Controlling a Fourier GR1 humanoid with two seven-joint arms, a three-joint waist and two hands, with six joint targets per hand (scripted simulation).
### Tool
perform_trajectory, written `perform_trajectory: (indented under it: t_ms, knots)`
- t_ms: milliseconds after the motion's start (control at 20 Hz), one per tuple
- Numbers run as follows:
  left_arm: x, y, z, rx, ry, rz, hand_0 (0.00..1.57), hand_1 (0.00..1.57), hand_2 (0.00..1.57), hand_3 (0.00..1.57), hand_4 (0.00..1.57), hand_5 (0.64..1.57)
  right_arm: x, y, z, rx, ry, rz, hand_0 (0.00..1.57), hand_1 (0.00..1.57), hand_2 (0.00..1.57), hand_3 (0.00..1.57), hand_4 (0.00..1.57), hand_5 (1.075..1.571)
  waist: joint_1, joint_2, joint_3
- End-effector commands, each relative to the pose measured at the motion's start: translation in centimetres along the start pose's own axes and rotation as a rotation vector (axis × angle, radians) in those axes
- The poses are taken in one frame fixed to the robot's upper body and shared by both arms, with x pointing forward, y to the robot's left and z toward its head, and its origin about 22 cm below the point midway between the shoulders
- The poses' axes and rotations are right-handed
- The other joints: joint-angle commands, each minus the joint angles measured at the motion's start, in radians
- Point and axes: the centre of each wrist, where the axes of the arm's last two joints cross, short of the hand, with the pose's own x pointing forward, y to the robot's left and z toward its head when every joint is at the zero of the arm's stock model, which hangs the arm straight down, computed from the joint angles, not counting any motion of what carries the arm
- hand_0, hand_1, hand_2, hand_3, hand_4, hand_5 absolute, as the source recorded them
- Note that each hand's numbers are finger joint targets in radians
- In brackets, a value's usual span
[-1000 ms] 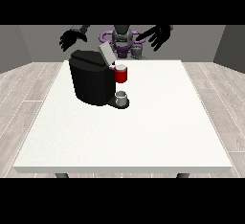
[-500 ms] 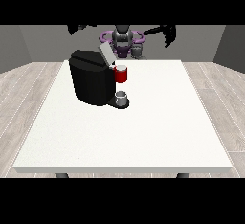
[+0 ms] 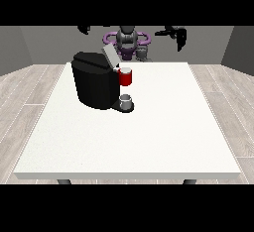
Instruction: Insert the coffee pod into the coffee machine and close the lid
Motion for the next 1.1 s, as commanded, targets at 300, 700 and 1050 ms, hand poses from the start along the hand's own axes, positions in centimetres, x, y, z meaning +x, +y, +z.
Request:
perform_trajectory:
  t_ms: [300, 700, 1050]
  knots:
    - [1.2, -1.6, 2.3, 0.001, -0.037, 0.066, 0.00, 0.00, 0.00, 0.00, 0.22, 1.571, -1.5, 1.4, -1.1, 0.039, 0.023, -0.033, 0.00, 0.00, 0.00, 0.00, 0.00, 1.571, 0.037, 0.038, 0.0001]
    - [3.3, -0.5, 3.6, 0.051, -0.120, 0.059, 0.00, 0.00, 0.00, 0.00, 0.00, 1.571, 0.7, -1.3, -5.1, 0.035, -0.015, -0.054, 0.00, 0.00, 0.00, 0.00, 0.00, 1.571, 0.049, 0.171, 0.0000]
    - [2.6, 0.2, 6.4, 0.080, -0.137, 0.021, 0.00, 0.00, 0.00, 0.00, 0.00, 1.571, 1.5, 0.9, -6.9, 0.070, -0.037, -0.018, 0.00, 0.00, 0.00, 0.00, 0.00, 1.571, 0.014, 0.215, -0.0002]
